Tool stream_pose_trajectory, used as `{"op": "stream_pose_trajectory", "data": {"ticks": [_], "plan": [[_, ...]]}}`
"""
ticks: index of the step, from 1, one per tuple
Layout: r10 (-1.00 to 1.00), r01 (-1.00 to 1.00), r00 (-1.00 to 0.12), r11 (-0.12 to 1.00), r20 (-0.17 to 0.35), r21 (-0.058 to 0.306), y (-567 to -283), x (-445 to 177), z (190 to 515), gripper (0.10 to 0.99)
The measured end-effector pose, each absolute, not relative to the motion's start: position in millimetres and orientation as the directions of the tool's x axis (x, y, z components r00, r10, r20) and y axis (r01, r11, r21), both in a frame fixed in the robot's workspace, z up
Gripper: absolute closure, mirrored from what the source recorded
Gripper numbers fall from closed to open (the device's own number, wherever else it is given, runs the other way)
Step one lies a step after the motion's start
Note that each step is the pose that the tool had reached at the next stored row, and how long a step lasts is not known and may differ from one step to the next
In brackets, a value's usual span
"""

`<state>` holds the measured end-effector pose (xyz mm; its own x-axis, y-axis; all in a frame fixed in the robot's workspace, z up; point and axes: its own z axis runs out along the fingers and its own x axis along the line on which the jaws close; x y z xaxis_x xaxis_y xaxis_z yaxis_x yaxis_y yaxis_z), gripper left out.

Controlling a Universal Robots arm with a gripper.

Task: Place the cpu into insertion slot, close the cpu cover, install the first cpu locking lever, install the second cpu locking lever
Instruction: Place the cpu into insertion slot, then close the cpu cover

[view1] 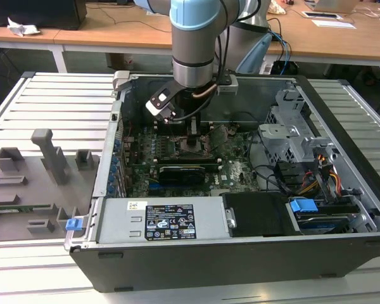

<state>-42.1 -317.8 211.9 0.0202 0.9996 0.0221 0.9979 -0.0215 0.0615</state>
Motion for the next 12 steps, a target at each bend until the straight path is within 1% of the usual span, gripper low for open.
{"op": "stream_pose_trajectory", "data": {"ticks": [1,12], "plan": [[1.0,0.998,0.02,-0.022,0.022,0.061,-317.8,-42.1,212.5,0.976],[1.0,0.998,0.02,-0.022,0.022,0.059,-317.8,-42.1,219.6,0.98]]}}
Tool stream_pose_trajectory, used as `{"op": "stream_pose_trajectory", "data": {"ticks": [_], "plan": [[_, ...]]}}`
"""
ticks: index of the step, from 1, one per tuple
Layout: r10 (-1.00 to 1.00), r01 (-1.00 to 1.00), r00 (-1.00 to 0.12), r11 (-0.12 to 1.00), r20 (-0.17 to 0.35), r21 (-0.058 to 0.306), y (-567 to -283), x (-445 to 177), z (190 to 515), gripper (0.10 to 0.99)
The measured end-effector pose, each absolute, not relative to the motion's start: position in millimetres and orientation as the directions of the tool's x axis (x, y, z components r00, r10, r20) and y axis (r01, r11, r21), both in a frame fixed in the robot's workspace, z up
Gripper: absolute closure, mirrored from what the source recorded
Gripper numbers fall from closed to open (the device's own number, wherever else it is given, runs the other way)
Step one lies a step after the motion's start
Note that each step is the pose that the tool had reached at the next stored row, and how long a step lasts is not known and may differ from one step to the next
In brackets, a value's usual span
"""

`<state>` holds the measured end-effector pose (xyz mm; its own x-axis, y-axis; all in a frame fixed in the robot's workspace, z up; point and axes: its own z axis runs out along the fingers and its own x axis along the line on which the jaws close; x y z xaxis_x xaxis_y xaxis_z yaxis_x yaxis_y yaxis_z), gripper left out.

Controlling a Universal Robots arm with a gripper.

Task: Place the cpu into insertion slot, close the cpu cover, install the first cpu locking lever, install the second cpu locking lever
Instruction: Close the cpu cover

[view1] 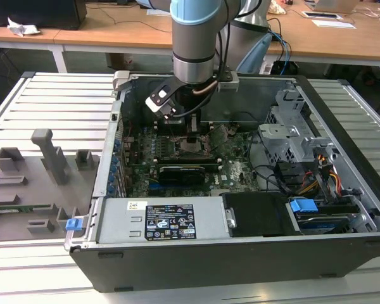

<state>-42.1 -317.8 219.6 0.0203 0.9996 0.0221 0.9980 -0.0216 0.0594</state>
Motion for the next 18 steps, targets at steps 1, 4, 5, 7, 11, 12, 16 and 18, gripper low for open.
{"op": "stream_pose_trajectory", "data": {"ticks": [1,4,5,7,11,12,16,18], "plan": [[1.0,0.998,0.02,-0.022,0.022,0.059,-317.8,-42.1,220.4,0.98],[1.0,0.998,0.02,-0.022,0.022,0.059,-317.8,-42.1,226.9,0.98],[1.0,0.998,0.02,-0.021,0.021,0.059,-317.8,-42.0,228.5,0.98],[1.0,0.998,0.02,-0.021,0.021,0.059,-317.7,-42.1,232.6,0.98],[1.0,0.998,0.02,-0.022,0.021,0.059,-317.7,-42.3,246.1,0.98],[1.0,0.998,0.02,-0.022,0.021,0.059,-317.7,-42.3,252.4,0.98],[1.0,0.998,0.02,-0.022,0.021,0.059,-317.7,-42.3,271.8,0.98],[1.0,0.998,0.02,-0.022,0.021,0.059,-317.8,-42.3,278.1,0.98]]}}
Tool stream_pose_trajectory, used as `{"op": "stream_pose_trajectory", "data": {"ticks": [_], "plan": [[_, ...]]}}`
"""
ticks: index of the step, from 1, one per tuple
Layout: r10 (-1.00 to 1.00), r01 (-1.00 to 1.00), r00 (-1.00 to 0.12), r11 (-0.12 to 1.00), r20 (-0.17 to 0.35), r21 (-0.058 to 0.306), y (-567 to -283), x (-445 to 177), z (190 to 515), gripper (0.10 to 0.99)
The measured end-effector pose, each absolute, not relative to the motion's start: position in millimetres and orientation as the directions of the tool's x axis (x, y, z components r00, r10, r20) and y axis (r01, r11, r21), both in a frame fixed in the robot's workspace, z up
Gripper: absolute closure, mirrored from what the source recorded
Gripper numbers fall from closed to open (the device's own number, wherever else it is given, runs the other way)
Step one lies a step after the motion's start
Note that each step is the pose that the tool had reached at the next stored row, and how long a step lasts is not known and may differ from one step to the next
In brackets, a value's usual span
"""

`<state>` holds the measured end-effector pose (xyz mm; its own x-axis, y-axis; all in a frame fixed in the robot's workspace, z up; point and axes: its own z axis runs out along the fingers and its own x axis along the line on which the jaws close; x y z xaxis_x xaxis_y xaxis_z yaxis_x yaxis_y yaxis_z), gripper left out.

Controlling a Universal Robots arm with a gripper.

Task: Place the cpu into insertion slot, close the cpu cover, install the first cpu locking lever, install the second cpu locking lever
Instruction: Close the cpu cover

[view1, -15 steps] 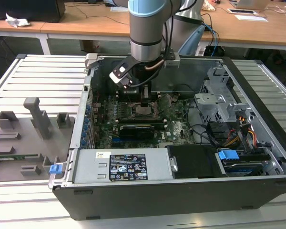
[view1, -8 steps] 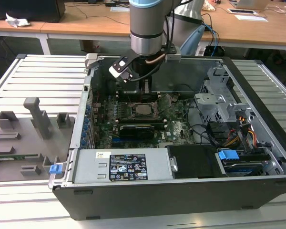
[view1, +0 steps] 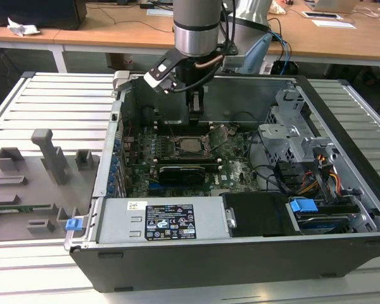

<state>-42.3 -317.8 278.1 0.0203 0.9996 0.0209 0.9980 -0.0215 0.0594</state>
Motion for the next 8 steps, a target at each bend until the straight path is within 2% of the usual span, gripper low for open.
{"op": "stream_pose_trajectory", "data": {"ticks": [8], "plan": [[1.0,0.998,0.021,-0.022,0.021,0.053,-324.7,-32.0,279.1,0.98]]}}
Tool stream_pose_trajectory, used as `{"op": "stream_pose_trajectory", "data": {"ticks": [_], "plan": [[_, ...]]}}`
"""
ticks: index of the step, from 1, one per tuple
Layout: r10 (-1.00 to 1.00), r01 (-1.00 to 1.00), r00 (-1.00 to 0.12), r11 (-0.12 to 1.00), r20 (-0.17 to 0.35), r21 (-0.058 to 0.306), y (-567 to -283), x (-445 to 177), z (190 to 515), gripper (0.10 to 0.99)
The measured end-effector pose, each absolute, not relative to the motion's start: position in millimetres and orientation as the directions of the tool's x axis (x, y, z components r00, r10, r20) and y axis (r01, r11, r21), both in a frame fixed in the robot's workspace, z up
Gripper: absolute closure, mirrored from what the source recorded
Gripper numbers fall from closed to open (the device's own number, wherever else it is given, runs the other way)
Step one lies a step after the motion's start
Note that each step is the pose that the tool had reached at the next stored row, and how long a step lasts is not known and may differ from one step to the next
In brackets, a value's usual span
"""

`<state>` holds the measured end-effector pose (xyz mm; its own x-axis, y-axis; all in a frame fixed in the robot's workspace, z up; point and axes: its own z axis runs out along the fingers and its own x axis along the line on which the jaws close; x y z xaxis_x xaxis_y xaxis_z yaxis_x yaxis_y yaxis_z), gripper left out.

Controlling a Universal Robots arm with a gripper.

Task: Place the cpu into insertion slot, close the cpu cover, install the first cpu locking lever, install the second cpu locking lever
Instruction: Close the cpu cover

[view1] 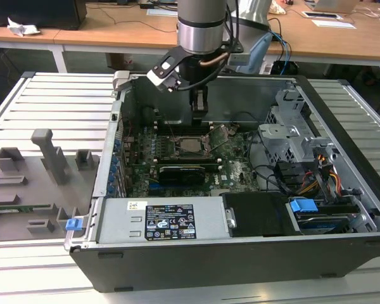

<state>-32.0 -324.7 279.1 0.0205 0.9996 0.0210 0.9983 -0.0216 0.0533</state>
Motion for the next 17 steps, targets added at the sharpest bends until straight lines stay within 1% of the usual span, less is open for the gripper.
{"op": "stream_pose_trajectory", "data": {"ticks": [7,11,17], "plan": [[1.0,1.0,0.0,-0.001,0.021,0.031,-324.5,-4.5,274.5,0.98],[0.999,0.999,-0.037,0.037,0.021,0.031,-324.4,1.8,271.9,0.98],[0.999,0.999,-0.039,0.039,0.019,0.03,-320.1,13.2,268.7,0.98]]}}
